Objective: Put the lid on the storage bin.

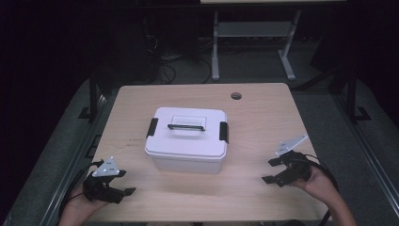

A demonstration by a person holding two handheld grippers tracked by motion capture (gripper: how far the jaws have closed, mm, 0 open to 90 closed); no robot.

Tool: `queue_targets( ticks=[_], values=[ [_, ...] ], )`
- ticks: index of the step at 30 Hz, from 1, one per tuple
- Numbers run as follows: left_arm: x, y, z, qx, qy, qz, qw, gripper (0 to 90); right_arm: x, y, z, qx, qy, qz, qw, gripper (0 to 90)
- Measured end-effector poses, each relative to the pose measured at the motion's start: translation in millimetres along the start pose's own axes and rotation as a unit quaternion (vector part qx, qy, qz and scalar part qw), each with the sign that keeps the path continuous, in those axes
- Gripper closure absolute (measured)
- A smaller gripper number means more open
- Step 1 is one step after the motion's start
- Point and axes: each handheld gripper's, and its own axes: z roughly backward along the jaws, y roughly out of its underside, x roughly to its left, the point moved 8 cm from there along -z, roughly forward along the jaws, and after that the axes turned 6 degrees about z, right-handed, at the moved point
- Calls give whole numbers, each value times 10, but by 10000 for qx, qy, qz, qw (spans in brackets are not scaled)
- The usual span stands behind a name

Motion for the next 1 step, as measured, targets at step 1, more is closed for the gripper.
queue_targets(
  ticks=[1],
  values=[
    [2,1,1,-6,-2,-3,10000,269,7,-8,-4,-2,-3,34,10000,247]
  ],
)
